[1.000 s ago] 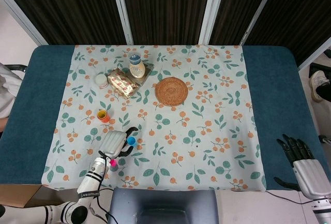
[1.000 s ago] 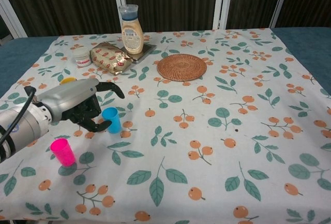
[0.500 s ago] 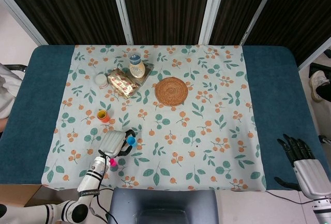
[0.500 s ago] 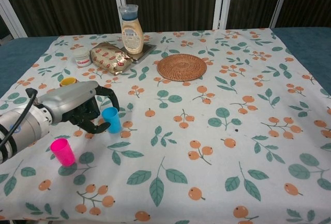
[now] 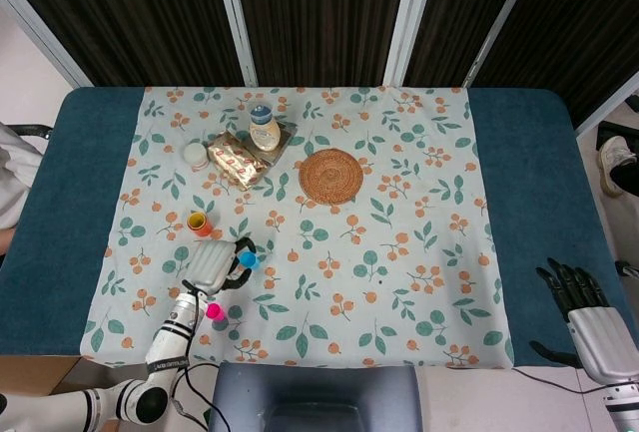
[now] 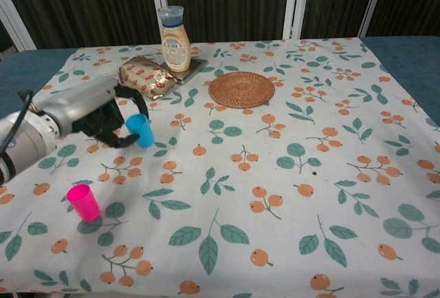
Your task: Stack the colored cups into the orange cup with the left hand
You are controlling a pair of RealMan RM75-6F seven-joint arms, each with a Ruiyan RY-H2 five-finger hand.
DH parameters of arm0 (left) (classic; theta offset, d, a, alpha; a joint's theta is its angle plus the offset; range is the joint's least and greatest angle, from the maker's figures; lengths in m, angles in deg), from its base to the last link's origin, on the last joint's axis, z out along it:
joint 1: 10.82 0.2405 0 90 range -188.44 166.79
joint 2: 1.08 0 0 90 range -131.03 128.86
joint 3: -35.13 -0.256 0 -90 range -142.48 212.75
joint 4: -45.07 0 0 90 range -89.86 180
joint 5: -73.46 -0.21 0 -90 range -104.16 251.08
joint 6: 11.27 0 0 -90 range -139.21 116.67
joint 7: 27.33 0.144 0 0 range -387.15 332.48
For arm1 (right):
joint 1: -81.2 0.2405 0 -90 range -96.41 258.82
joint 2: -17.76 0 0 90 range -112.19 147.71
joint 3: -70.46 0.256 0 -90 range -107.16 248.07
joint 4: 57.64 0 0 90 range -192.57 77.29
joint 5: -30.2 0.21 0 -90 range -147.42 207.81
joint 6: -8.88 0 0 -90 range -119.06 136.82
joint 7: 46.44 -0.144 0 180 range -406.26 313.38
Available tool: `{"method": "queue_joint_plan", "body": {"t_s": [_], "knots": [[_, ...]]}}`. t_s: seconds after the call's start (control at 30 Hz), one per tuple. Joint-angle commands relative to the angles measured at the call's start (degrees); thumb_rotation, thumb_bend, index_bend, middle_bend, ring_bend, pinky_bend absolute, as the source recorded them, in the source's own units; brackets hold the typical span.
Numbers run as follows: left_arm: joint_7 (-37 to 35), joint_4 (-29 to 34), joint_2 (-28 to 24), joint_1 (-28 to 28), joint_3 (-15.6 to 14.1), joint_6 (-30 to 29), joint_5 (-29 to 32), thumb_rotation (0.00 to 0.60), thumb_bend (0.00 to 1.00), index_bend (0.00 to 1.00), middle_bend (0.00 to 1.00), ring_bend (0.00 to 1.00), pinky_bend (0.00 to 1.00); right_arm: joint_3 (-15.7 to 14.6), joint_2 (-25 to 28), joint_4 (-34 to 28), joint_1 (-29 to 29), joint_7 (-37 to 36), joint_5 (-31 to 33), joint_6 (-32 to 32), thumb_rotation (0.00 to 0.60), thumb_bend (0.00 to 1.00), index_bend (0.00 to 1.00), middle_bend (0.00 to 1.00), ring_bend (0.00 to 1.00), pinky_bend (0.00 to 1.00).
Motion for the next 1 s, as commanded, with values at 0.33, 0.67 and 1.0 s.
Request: {"method": "queue_joint_plan", "body": {"t_s": [0.33,0.67,1.0], "knots": [[-0.01,-4.78,-5.5,-0.43,6.41,-2.16,4.32,0.6,0.36,0.58,1.0,1.0,1.0,0.0,0.0,0.0,-0.01,0.12,-0.11,0.07,0.6,0.19,0.0,0.0,0.0,0.0],[-1.94,-13.08,-3.34,-0.7,4.81,0.45,5.58,0.6,0.36,0.58,1.0,1.0,1.0,0.26,-0.32,-0.13,-0.02,0.74,0.49,-0.1,0.6,0.18,0.0,0.0,0.0,0.0],[-2.78,-13.73,-2.75,-0.65,3.71,1.47,5.38,0.6,0.36,0.58,1.0,1.0,1.0,0.3,-0.34,-0.21,-0.01,0.86,0.58,-0.18,0.6,0.19,0.0,0.0,0.0,0.0]]}}
